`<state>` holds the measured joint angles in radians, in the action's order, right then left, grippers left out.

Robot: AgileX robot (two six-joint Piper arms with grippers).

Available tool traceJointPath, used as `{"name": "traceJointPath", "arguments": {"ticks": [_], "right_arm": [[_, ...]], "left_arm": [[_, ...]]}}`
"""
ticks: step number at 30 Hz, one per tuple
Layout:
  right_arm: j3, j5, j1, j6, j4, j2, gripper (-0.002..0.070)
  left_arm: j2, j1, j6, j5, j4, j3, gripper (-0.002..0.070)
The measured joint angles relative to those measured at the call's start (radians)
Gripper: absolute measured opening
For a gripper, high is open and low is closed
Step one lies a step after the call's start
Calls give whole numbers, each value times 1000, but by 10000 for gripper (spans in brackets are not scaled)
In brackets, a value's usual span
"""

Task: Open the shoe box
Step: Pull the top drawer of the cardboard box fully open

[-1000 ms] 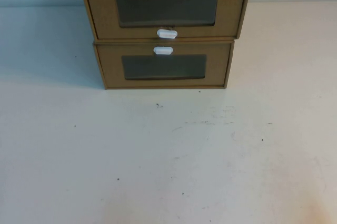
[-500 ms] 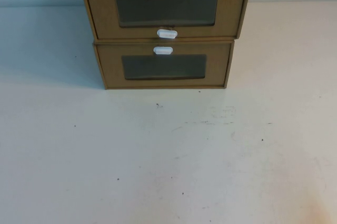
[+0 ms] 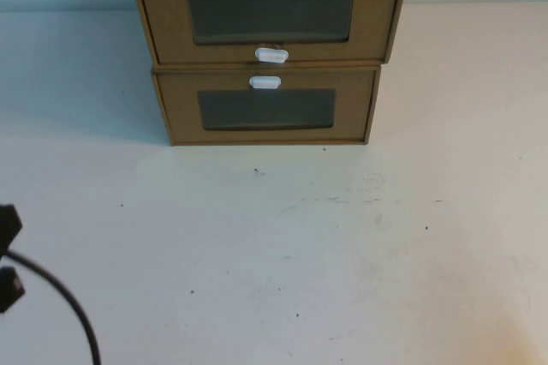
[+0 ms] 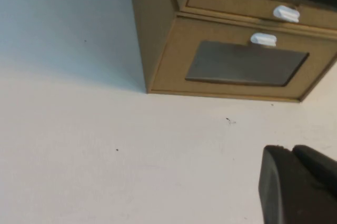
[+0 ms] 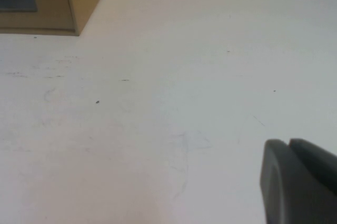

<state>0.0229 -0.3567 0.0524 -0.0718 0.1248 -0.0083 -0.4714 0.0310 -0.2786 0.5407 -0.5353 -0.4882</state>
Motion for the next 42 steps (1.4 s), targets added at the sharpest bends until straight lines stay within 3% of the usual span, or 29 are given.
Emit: {"name": "traceJointPath", "arguments": {"ticks": [6,18,28,34,42], "right_arm": [[0,0,0,0,0,0,-13],[0,0,0,0,0,0,-13],[0,0,0,0,0,0,-13],[0,0,0,0,0,0,-13],[0,0,0,0,0,0,-13]], "left_arm": [[-286,0,-182,122,-5,-286,-5],[-866,0,-336,327,-113,-1059,-5],[-1326,126,-309,481,-122,-1678,-5],[-1528,195,-291,514,-120,-1884,-5],[-1673,228,-292,500,-108,-1930,-5]]}}
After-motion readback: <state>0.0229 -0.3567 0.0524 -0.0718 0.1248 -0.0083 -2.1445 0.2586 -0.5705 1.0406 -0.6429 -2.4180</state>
